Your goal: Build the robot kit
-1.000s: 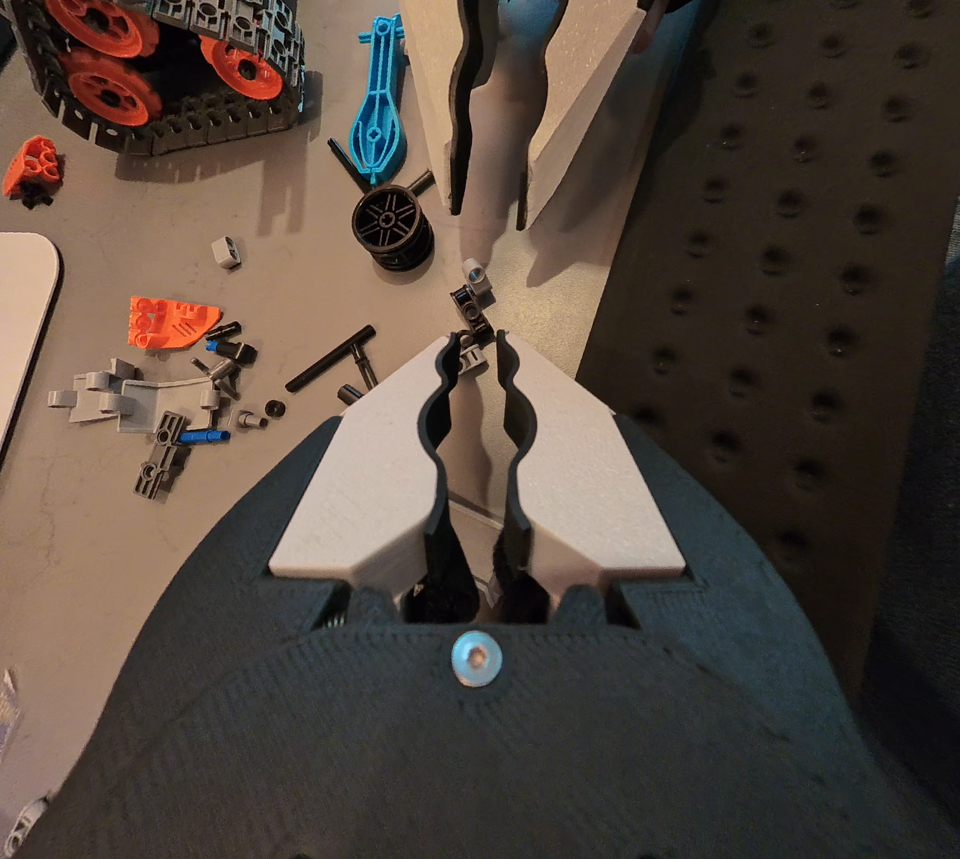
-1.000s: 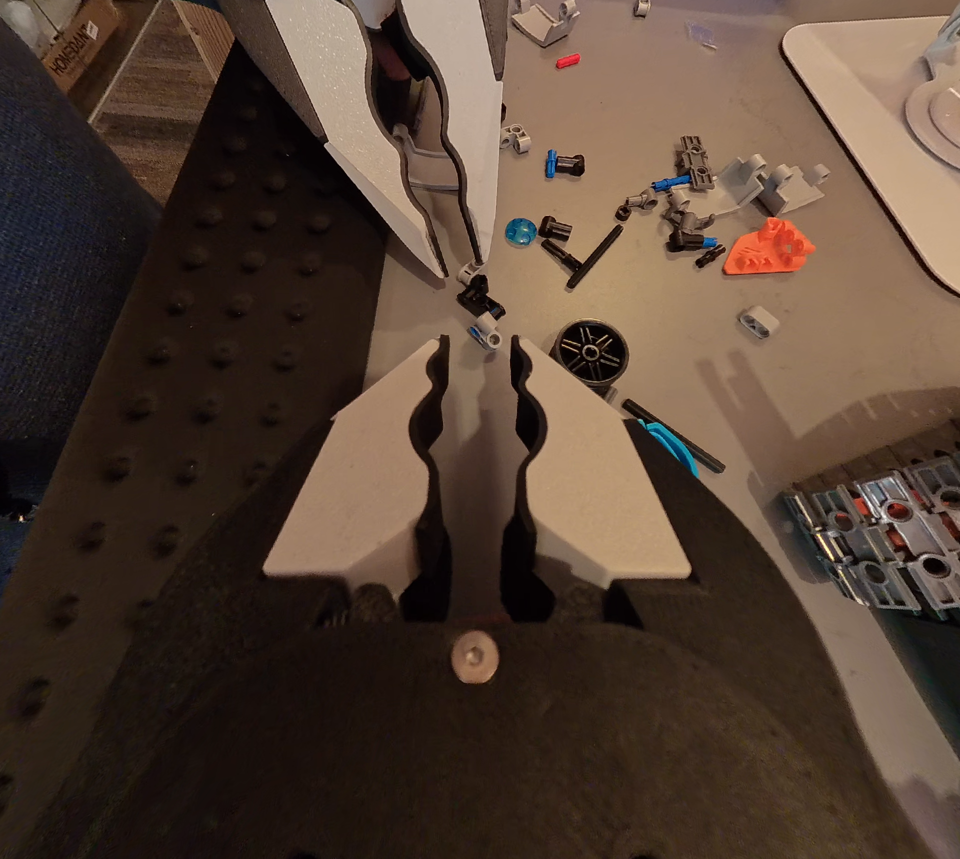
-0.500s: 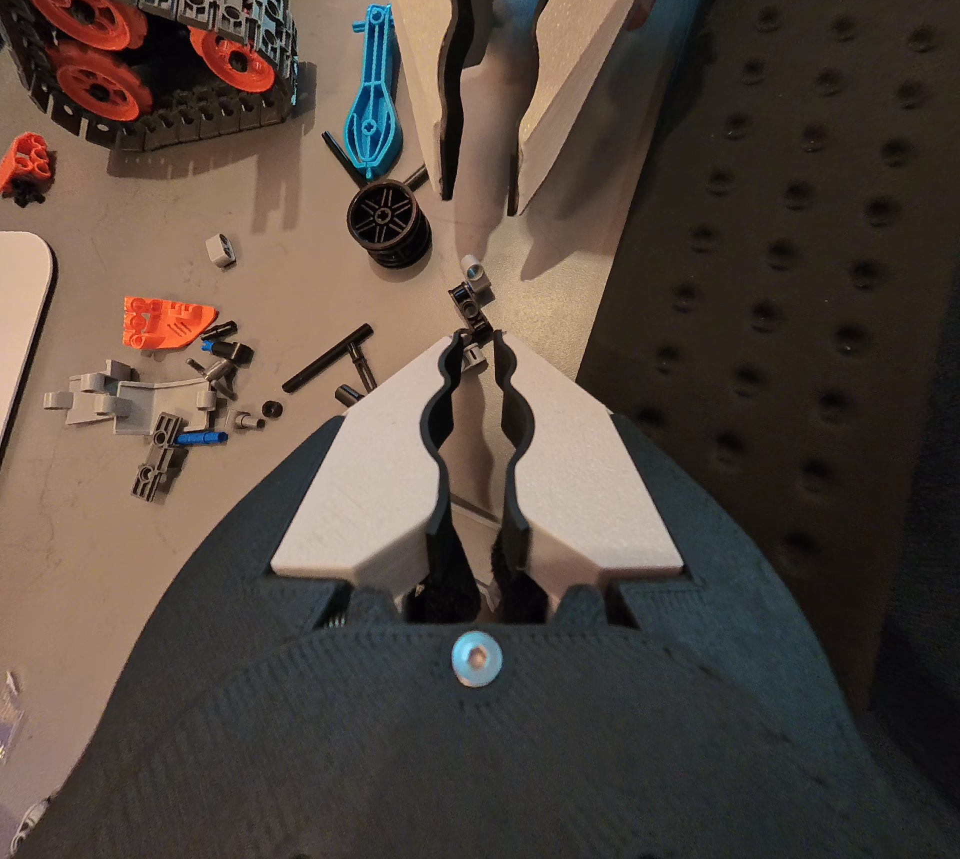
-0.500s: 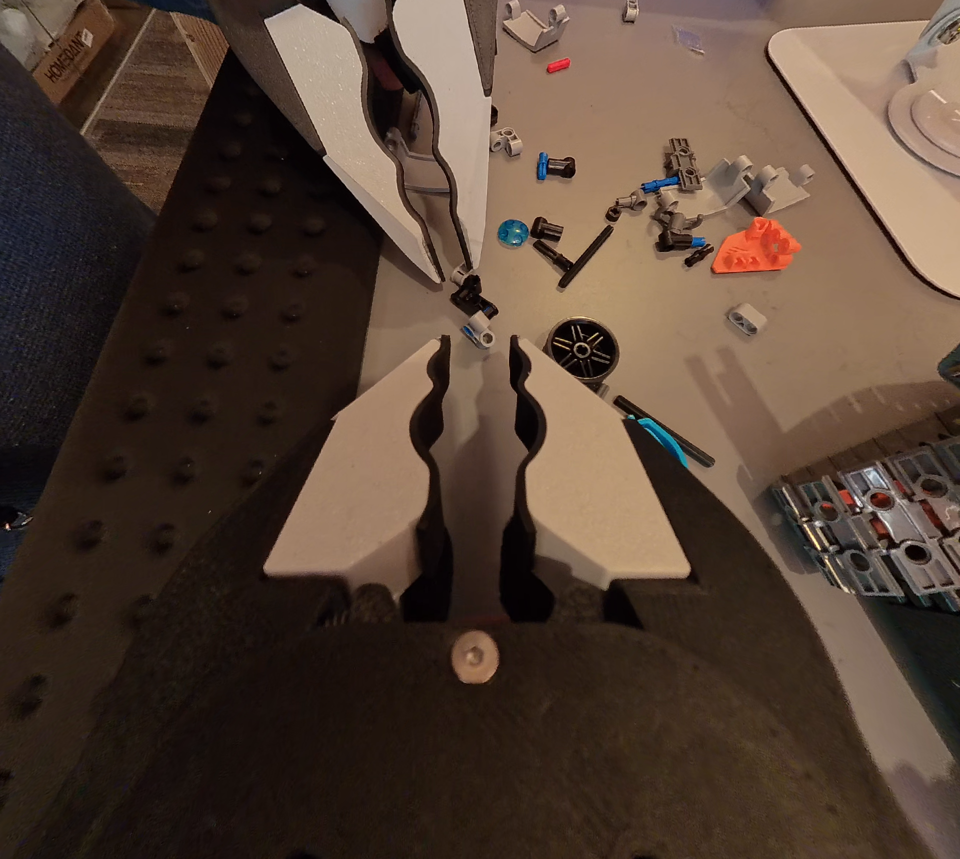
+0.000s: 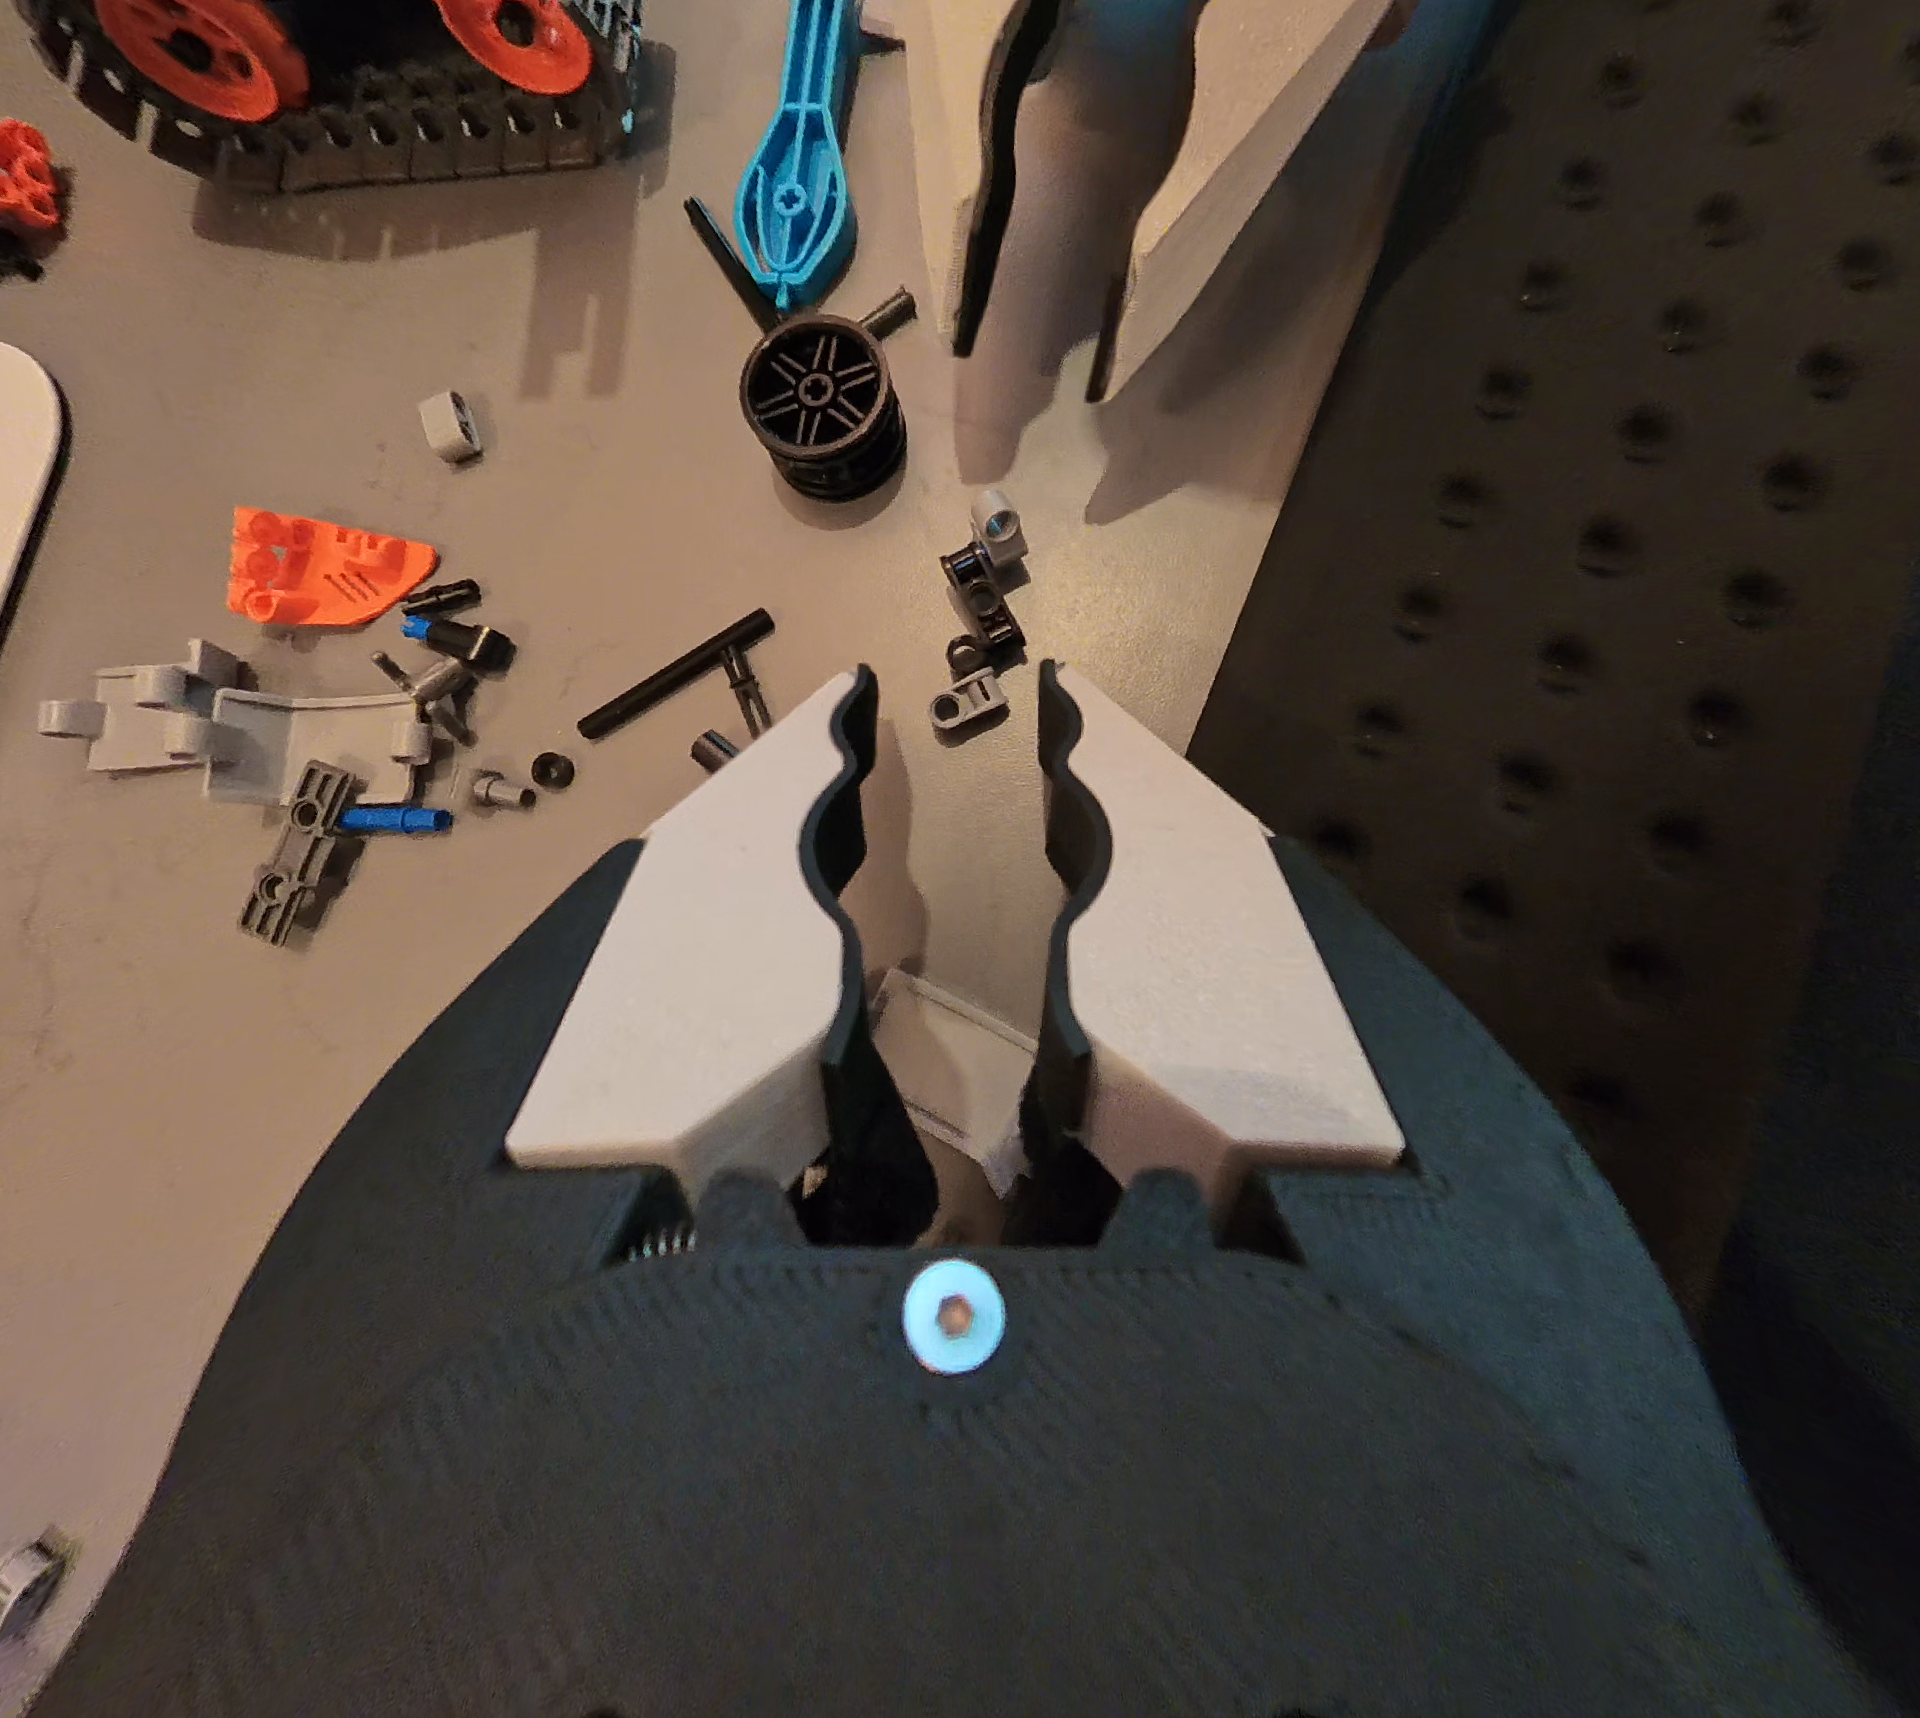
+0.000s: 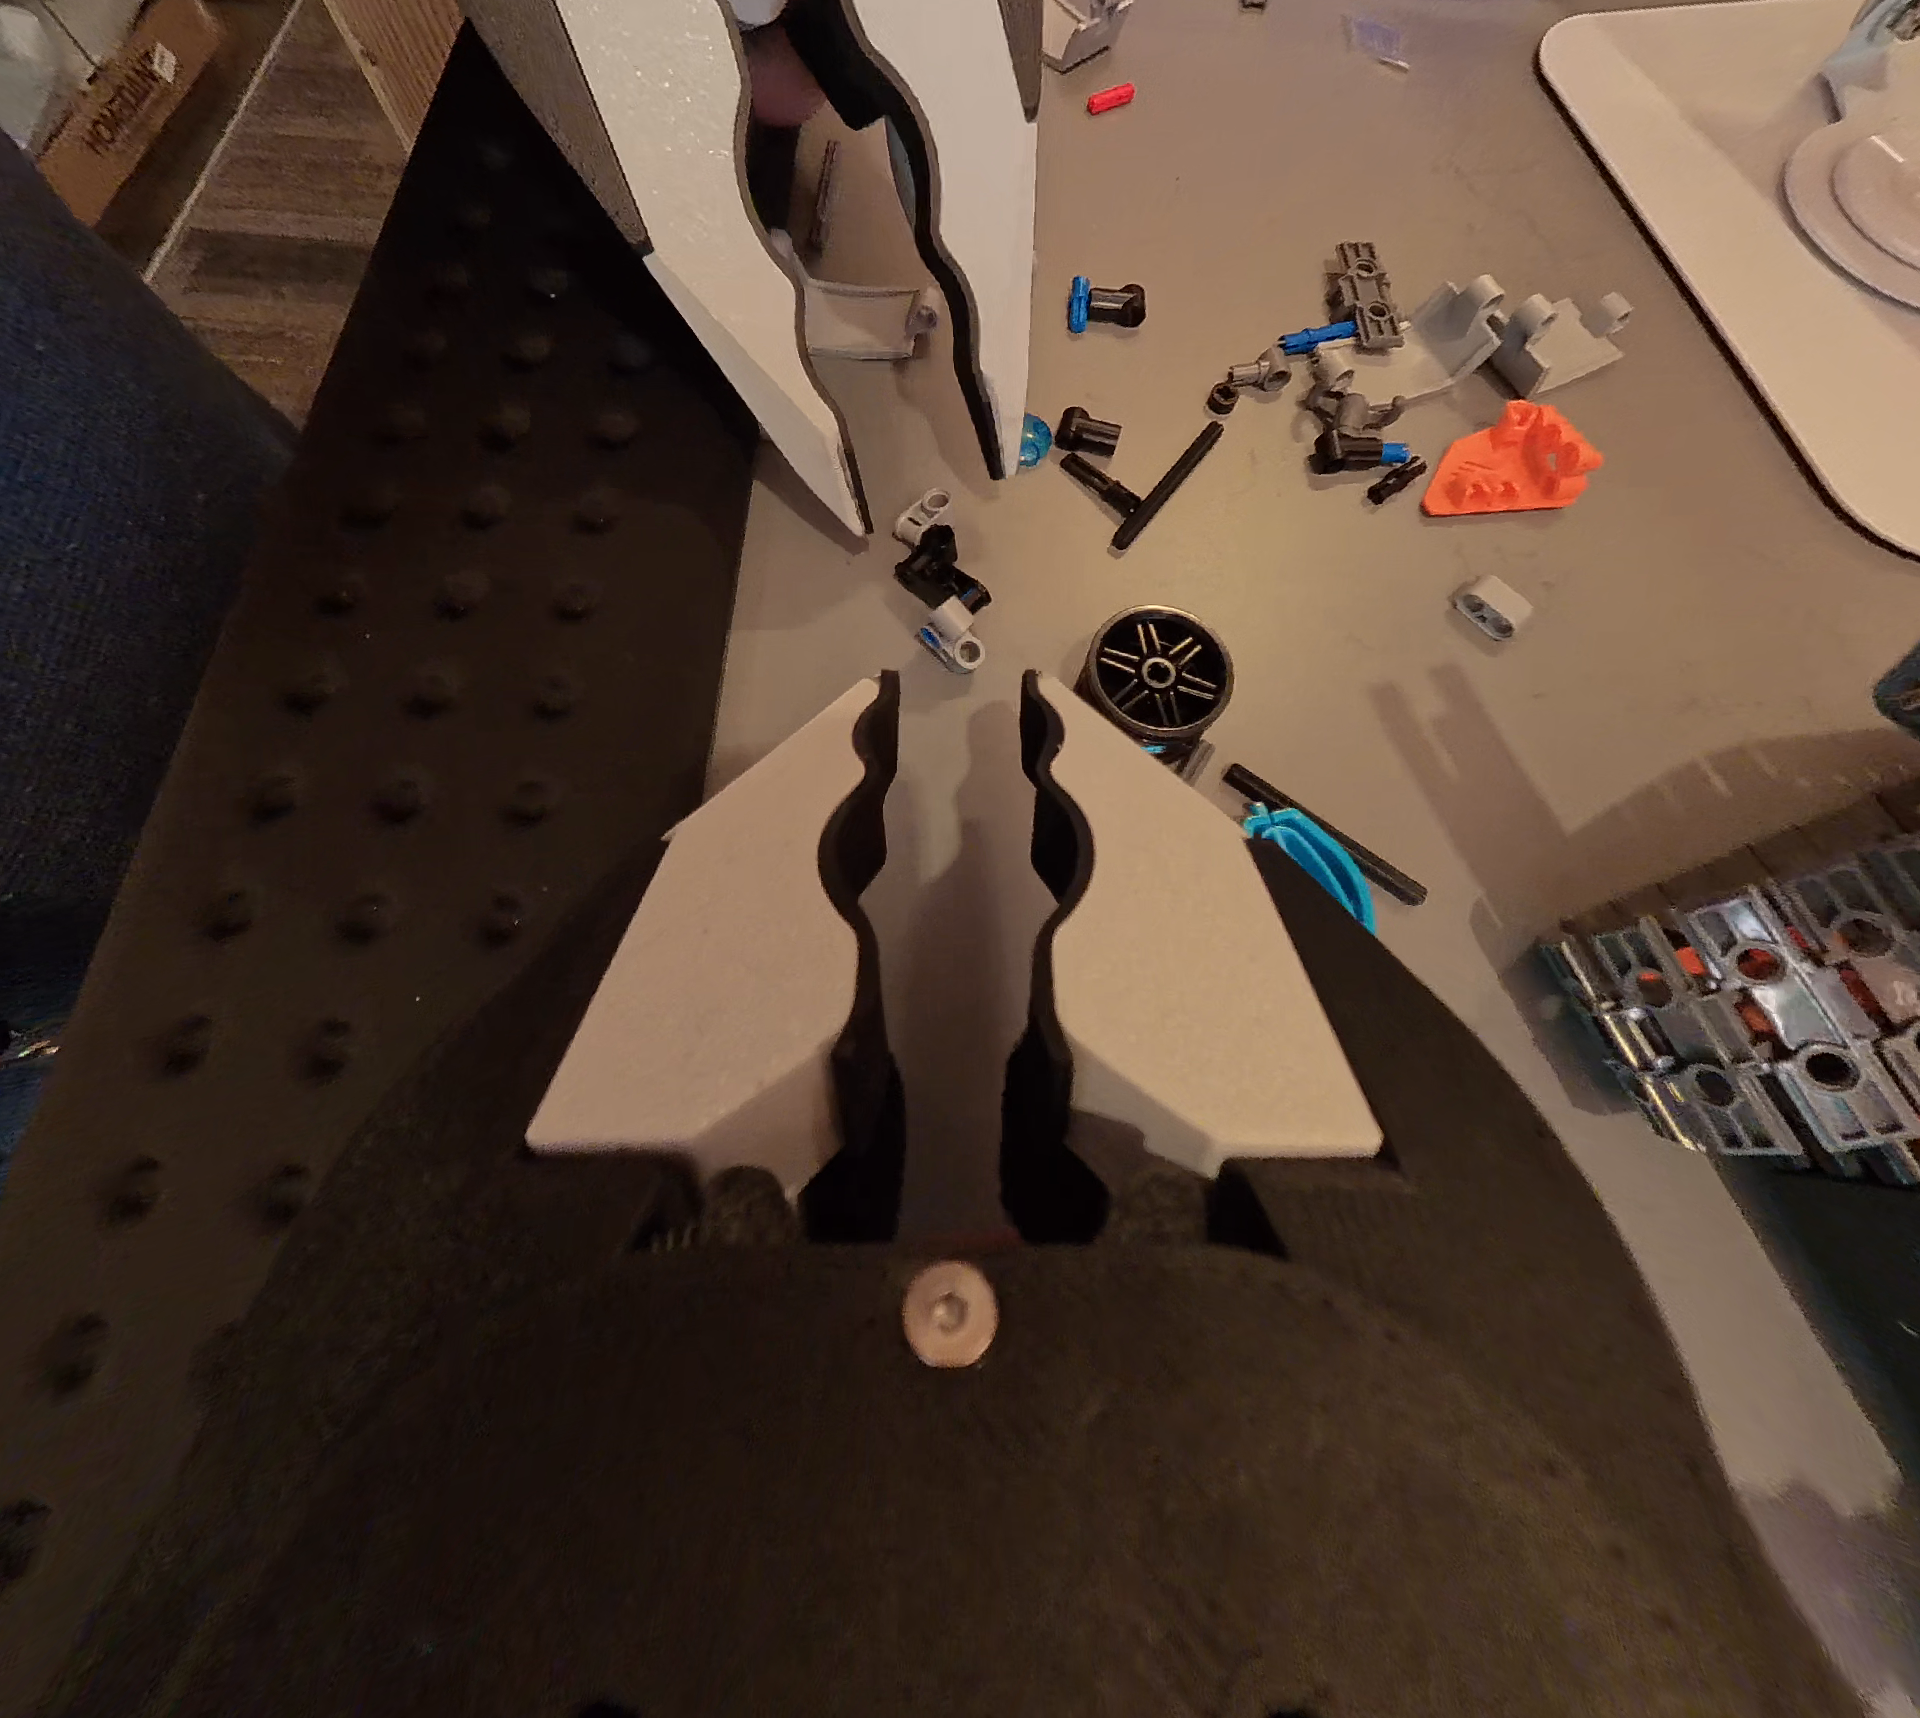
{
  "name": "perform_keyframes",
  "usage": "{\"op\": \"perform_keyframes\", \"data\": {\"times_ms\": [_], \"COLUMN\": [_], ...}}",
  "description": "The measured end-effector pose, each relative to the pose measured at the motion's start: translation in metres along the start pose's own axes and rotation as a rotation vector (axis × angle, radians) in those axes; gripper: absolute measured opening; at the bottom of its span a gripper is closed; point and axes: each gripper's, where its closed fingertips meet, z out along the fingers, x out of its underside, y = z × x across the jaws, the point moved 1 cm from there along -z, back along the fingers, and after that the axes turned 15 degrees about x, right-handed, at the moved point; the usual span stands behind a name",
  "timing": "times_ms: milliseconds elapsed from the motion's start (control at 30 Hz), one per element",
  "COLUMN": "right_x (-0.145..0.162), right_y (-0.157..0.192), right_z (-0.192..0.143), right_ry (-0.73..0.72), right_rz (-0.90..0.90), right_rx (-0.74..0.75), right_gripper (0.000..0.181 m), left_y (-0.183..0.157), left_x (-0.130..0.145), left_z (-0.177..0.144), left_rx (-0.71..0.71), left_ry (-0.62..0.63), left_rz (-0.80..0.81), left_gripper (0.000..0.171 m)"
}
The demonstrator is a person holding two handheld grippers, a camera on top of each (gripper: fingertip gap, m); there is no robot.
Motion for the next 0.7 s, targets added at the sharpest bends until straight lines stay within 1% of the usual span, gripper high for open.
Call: {"op": "perform_keyframes", "data": {"times_ms": [133,267,367,467,600,667,700], "right_x": [0.001,0.001,0.000,-0.003,-0.001,-0.001,-0.002], "right_y": [0.004,0.006,0.005,0.006,0.012,0.012,0.011], "right_z": [0.002,0.004,0.004,0.006,0.009,0.011,0.010], "right_ry": [0.006,0.011,0.007,-0.003,0.010,0.012,0.007], "right_rz": [-0.010,-0.016,-0.009,-0.009,-0.032,-0.043,-0.051], "right_rx": [-0.011,-0.016,-0.012,-0.004,-0.016,-0.010,0.002], "right_gripper": [0.021,0.021,0.022,0.024,0.025,0.022,0.016], "left_y": [0.000,-0.003,-0.003,-0.005,-0.010,-0.011,-0.011], "left_x": [0.004,0.000,-0.001,-0.005,-0.020,-0.026,-0.027], "left_z": [0.008,0.014,0.015,0.016,0.015,0.014,0.014], "left_rx": [0.000,0.018,0.002,-0.037,-0.069,-0.080,-0.075], "left_ry": [0.067,0.082,0.084,0.096,0.064,0.053,0.052], "left_rz": [0.001,0.029,0.055,0.125,0.195,0.218,0.220], "left_gripper": [0.020,0.009,0.009,0.009,0.009,0.009,0.009]}}
